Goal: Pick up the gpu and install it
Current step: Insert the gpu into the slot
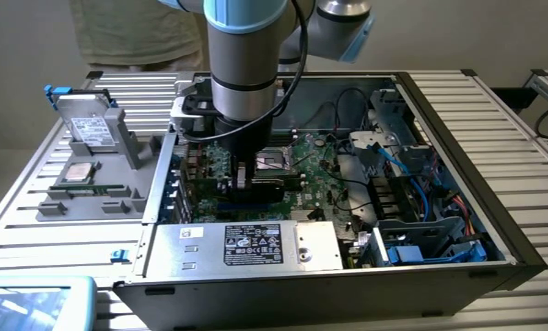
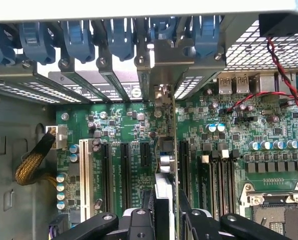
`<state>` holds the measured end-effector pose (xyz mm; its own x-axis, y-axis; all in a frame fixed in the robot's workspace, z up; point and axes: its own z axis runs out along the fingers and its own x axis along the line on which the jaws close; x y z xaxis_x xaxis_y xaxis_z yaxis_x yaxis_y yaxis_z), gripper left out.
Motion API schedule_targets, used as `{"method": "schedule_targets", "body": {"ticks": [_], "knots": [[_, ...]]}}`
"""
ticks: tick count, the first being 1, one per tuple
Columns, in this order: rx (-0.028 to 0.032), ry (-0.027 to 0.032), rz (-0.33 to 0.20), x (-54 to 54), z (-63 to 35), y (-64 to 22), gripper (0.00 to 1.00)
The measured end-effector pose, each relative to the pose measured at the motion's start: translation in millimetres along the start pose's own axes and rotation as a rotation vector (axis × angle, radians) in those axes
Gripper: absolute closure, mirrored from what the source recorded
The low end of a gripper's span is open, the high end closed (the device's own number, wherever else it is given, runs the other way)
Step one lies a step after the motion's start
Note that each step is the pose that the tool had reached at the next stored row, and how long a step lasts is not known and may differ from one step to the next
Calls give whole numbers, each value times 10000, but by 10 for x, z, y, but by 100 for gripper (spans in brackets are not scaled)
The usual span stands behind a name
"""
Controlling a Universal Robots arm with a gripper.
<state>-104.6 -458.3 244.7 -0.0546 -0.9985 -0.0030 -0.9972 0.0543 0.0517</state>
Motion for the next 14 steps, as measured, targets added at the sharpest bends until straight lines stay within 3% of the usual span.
{"method": "schedule_targets", "body": {"ticks": [14], "knots": [[3,57,2,-23,3,4,71]]}}
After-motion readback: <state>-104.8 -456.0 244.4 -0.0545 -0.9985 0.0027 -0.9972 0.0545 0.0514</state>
